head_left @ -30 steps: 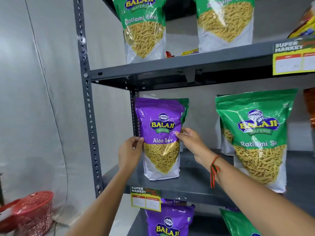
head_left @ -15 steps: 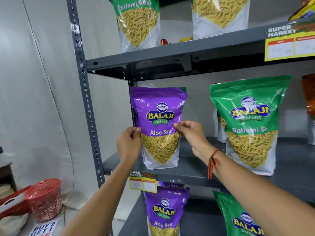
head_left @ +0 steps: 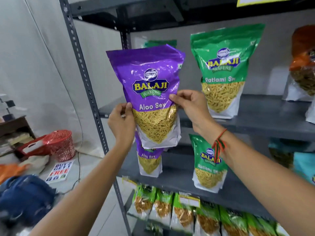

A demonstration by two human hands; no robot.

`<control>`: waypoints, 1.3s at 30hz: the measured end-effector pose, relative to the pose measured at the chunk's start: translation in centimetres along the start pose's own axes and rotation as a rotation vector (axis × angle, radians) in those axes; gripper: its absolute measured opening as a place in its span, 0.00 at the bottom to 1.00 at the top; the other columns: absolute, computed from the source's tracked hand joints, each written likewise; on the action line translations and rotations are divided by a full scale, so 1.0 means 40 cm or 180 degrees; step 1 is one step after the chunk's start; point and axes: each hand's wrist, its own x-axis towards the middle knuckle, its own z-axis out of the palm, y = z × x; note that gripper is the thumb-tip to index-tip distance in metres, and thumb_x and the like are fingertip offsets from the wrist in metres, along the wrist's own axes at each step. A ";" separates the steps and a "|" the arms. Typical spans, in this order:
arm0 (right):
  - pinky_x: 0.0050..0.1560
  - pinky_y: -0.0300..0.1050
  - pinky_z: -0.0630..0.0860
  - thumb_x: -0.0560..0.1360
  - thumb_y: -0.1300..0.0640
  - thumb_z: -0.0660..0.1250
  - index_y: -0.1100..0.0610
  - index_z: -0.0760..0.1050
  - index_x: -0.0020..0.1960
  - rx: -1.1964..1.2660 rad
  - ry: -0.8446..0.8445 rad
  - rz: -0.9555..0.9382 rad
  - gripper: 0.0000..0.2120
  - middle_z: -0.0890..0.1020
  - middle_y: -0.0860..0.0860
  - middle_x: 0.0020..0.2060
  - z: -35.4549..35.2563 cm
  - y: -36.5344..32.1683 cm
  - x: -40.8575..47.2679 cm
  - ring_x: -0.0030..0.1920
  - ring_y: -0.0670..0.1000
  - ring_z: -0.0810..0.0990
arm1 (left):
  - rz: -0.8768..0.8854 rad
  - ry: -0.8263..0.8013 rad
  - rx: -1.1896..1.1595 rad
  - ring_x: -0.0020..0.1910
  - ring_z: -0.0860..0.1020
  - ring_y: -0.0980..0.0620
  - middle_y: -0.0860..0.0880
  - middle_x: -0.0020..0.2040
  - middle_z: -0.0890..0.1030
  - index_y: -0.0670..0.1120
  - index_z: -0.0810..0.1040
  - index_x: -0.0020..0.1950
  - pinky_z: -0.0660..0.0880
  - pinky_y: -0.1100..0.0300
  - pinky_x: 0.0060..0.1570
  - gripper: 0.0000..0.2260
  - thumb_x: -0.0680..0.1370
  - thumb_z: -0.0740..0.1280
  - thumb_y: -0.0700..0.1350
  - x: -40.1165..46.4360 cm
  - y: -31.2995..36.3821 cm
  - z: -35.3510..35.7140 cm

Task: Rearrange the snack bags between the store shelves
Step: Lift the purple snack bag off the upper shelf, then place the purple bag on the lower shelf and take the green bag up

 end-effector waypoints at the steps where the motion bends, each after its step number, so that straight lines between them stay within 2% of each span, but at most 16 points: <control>1: 0.39 0.35 0.76 0.71 0.61 0.73 0.63 0.82 0.42 -0.0038 0.0007 0.0075 0.05 0.83 0.53 0.36 -0.011 0.016 -0.023 0.35 0.44 0.79 | -0.0083 -0.0100 0.0019 0.36 0.76 0.55 0.50 0.39 0.82 0.47 0.81 0.43 0.72 0.59 0.41 0.09 0.78 0.64 0.48 -0.030 -0.010 -0.008; 3: 0.37 0.34 0.75 0.70 0.61 0.73 0.63 0.82 0.40 -0.0066 0.0002 0.0306 0.04 0.83 0.53 0.35 -0.030 0.063 -0.071 0.34 0.44 0.78 | -0.0223 -0.0330 0.0190 0.37 0.76 0.55 0.49 0.40 0.82 0.45 0.81 0.45 0.68 0.67 0.38 0.08 0.79 0.65 0.47 -0.092 -0.044 -0.024; 4: 0.37 0.35 0.73 0.70 0.61 0.73 0.64 0.82 0.40 -0.0078 -0.0010 0.0420 0.05 0.82 0.54 0.35 -0.039 0.093 -0.094 0.34 0.45 0.77 | -0.0282 -0.0424 0.0310 0.39 0.76 0.54 0.48 0.41 0.82 0.43 0.82 0.46 0.67 0.67 0.36 0.09 0.79 0.65 0.46 -0.120 -0.067 -0.031; 6: 0.38 0.35 0.72 0.70 0.61 0.73 0.65 0.81 0.41 -0.0144 -0.0010 0.0624 0.07 0.82 0.55 0.36 -0.052 0.157 -0.137 0.37 0.47 0.76 | -0.0460 -0.0594 0.0471 0.40 0.77 0.52 0.45 0.41 0.84 0.42 0.82 0.46 0.67 0.62 0.39 0.09 0.78 0.66 0.45 -0.169 -0.125 -0.038; 8: 0.39 0.36 0.71 0.70 0.61 0.73 0.65 0.81 0.40 -0.0262 0.0074 0.0849 0.06 0.82 0.55 0.36 -0.060 0.221 -0.172 0.37 0.47 0.76 | -0.0657 -0.0785 0.0509 0.37 0.76 0.52 0.45 0.37 0.83 0.43 0.82 0.43 0.67 0.58 0.39 0.08 0.78 0.66 0.45 -0.210 -0.187 -0.037; 10: 0.41 0.37 0.73 0.70 0.61 0.73 0.59 0.81 0.36 -0.0373 0.0163 0.1086 0.04 0.83 0.52 0.34 -0.064 0.282 -0.192 0.35 0.47 0.77 | -0.0708 -0.1031 0.0763 0.33 0.76 0.50 0.48 0.31 0.79 0.47 0.78 0.36 0.66 0.56 0.34 0.10 0.78 0.66 0.47 -0.237 -0.250 -0.030; 13: 0.44 0.43 0.74 0.69 0.61 0.74 0.53 0.80 0.32 -0.0667 0.0226 0.1297 0.08 0.84 0.51 0.33 -0.065 0.378 -0.191 0.35 0.49 0.79 | -0.0681 -0.1441 0.1422 0.33 0.77 0.43 0.51 0.26 0.73 0.48 0.74 0.32 0.61 0.57 0.27 0.14 0.78 0.66 0.49 -0.256 -0.331 -0.013; 15: 0.47 0.47 0.78 0.69 0.60 0.74 0.52 0.81 0.31 -0.0878 0.0192 0.1409 0.09 0.85 0.50 0.33 -0.063 0.439 -0.175 0.37 0.51 0.83 | -0.0796 -0.1581 0.1607 0.36 0.78 0.41 0.48 0.28 0.75 0.47 0.74 0.33 0.61 0.55 0.30 0.13 0.78 0.65 0.48 -0.263 -0.377 0.006; 18: 0.49 0.58 0.82 0.69 0.59 0.74 0.53 0.81 0.32 -0.1068 0.0299 0.1688 0.08 0.87 0.53 0.36 -0.060 0.521 -0.162 0.40 0.54 0.85 | -0.0962 -0.1692 0.1701 0.40 0.80 0.38 0.41 0.37 0.83 0.45 0.80 0.38 0.66 0.56 0.35 0.11 0.77 0.65 0.48 -0.274 -0.437 0.040; 22: 0.45 0.60 0.82 0.68 0.57 0.75 0.54 0.82 0.35 -0.1275 0.0532 0.1806 0.05 0.87 0.52 0.34 -0.052 0.608 -0.155 0.38 0.54 0.85 | -0.1243 -0.1735 0.1585 0.33 0.75 0.42 0.44 0.31 0.78 0.43 0.78 0.37 0.66 0.57 0.33 0.12 0.78 0.66 0.47 -0.291 -0.483 0.075; 24: 0.45 0.59 0.83 0.69 0.58 0.74 0.52 0.81 0.34 -0.1356 0.0612 0.1823 0.06 0.86 0.51 0.34 -0.046 0.627 -0.153 0.39 0.54 0.86 | -0.1312 -0.1716 0.1555 0.29 0.72 0.48 0.48 0.30 0.75 0.44 0.78 0.37 0.64 0.59 0.28 0.12 0.78 0.66 0.47 -0.297 -0.499 0.086; 26: 0.45 0.59 0.83 0.70 0.58 0.74 0.51 0.80 0.35 -0.1388 0.0648 0.1797 0.07 0.86 0.52 0.35 -0.044 0.640 -0.151 0.39 0.55 0.86 | -0.1314 -0.1717 0.1476 0.28 0.71 0.54 0.49 0.31 0.76 0.46 0.79 0.37 0.63 0.63 0.27 0.11 0.78 0.66 0.46 -0.299 -0.513 0.093; 32: 0.46 0.61 0.83 0.72 0.59 0.72 0.54 0.81 0.39 -0.1108 0.0795 0.1780 0.04 0.86 0.54 0.37 -0.051 0.675 -0.158 0.40 0.56 0.86 | -0.1349 -0.1754 0.1144 0.30 0.74 0.57 0.49 0.35 0.81 0.44 0.83 0.44 0.68 0.64 0.31 0.10 0.79 0.66 0.47 -0.304 -0.529 0.106; 34: 0.46 0.60 0.83 0.74 0.60 0.70 0.53 0.81 0.39 -0.0991 0.0794 0.1793 0.05 0.86 0.54 0.39 -0.053 0.672 -0.164 0.41 0.55 0.86 | -0.1412 -0.1735 0.1035 0.31 0.75 0.57 0.48 0.38 0.83 0.45 0.83 0.46 0.71 0.62 0.33 0.09 0.78 0.66 0.49 -0.313 -0.523 0.107; 37: 0.50 0.54 0.83 0.74 0.63 0.68 0.44 0.78 0.43 -0.0786 0.0631 0.1740 0.13 0.86 0.52 0.47 -0.062 0.654 -0.180 0.46 0.51 0.85 | -0.1533 -0.1309 0.0675 0.38 0.79 0.57 0.53 0.43 0.83 0.50 0.80 0.50 0.74 0.62 0.36 0.09 0.75 0.69 0.54 -0.354 -0.495 0.093; 39: 0.53 0.49 0.82 0.74 0.64 0.68 0.44 0.77 0.51 -0.0602 0.0562 0.1583 0.15 0.84 0.45 0.48 -0.072 0.636 -0.198 0.50 0.47 0.84 | -0.1529 -0.1114 0.0424 0.39 0.81 0.54 0.54 0.40 0.83 0.52 0.78 0.46 0.78 0.57 0.38 0.10 0.73 0.70 0.57 -0.401 -0.466 0.088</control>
